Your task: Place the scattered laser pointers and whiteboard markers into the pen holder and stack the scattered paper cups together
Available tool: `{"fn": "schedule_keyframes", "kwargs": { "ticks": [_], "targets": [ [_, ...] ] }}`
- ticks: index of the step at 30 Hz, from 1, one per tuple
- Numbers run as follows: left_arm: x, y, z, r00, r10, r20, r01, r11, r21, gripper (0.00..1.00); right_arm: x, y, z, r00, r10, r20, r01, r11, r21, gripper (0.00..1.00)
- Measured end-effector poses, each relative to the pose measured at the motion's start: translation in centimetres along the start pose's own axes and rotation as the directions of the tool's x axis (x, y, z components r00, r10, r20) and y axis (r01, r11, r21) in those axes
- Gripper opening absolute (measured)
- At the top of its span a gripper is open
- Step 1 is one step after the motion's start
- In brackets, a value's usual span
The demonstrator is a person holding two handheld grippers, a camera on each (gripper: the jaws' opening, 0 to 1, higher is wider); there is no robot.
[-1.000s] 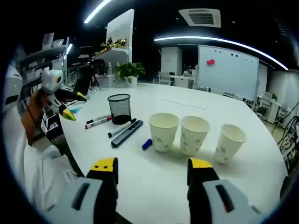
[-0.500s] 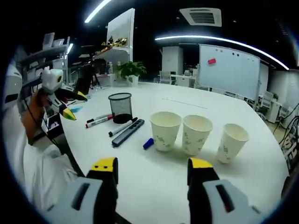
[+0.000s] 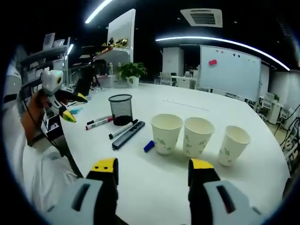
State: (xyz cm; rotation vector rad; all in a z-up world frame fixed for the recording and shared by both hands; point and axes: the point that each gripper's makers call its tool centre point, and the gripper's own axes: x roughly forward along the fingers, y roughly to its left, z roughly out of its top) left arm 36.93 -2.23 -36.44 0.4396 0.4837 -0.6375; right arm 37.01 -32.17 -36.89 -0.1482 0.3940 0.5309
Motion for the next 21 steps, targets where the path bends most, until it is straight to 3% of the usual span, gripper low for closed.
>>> {"fn": "schedule_keyframes", "kwargs": {
  "ticks": [21],
  "targets": [
    [0.2,-0.02,-0.15,1.0,-0.003,-0.003,0.003,1.0,-0.002,0.69,0.45,0.04,-0.4,1.0,0.001,-0.004,-0.001,1.0,0.021,0.61]
  ]
}}
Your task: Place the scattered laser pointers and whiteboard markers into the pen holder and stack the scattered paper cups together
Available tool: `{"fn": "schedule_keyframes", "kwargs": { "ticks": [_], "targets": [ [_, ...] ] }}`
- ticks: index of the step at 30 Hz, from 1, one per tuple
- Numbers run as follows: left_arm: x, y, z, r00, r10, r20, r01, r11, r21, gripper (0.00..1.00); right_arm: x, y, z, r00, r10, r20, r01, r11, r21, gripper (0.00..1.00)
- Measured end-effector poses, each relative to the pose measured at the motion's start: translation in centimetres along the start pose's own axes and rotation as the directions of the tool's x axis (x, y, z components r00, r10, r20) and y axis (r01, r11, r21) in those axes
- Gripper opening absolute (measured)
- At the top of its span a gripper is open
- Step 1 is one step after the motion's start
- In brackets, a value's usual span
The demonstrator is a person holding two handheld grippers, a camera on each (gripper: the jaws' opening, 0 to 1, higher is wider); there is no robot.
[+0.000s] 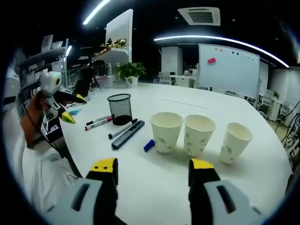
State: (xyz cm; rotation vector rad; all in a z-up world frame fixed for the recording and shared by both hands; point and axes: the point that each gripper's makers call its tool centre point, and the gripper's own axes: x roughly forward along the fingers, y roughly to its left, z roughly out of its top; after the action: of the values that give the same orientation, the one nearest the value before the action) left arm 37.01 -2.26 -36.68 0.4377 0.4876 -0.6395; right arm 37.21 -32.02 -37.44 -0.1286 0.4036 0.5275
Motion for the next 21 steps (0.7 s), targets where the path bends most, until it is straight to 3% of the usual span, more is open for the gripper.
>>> {"fn": "schedule_keyframes", "kwargs": {
  "ticks": [21],
  "targets": [
    [0.15,-0.02,-0.06,1.0,-0.005,0.0,0.005,1.0,-0.003,0.69,0.97,-0.12,0.19,1.0,-0.012,0.009,0.012,1.0,0.001,0.6]
  ]
}}
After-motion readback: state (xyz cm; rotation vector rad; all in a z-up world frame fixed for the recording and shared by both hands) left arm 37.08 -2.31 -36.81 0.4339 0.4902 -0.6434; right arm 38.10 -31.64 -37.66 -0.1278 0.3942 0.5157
